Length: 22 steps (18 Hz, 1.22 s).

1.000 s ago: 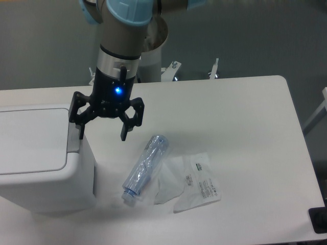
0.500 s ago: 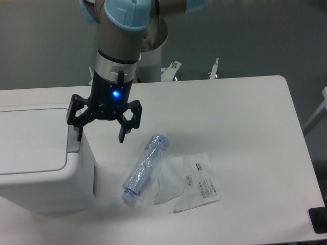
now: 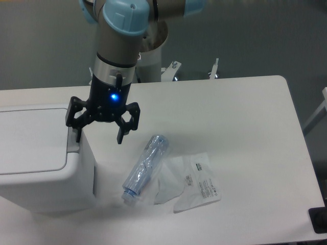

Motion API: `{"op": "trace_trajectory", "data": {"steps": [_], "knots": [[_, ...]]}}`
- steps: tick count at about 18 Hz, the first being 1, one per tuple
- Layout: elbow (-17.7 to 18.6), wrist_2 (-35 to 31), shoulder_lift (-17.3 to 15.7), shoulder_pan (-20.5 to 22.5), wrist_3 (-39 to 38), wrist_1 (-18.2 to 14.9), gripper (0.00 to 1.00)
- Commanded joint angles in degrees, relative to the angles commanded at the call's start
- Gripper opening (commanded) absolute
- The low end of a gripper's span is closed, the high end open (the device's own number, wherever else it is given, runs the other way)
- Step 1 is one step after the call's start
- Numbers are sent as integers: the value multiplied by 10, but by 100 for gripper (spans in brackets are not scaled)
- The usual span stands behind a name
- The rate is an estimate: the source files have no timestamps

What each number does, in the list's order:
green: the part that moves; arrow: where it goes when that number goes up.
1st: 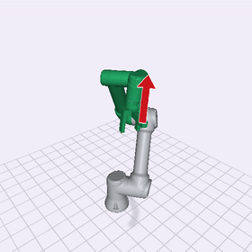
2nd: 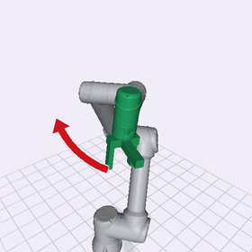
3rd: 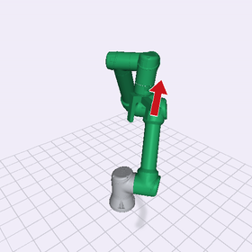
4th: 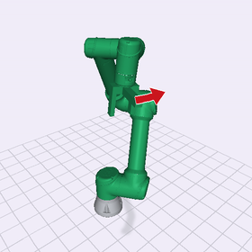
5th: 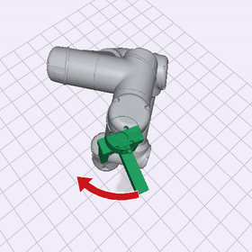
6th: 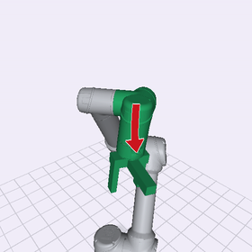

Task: Open the trash can
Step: 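Lower the gripper finger onto the lid edge of the trash bin, then push the bin lid with the gripper finger to swing it open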

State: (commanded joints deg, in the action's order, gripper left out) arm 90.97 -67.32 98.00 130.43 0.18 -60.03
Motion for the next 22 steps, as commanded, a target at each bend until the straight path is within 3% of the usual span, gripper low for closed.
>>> {"op": "trace_trajectory", "data": {"steps": [22], "knots": [[4,-7,-6,-2,1,0,100]]}}
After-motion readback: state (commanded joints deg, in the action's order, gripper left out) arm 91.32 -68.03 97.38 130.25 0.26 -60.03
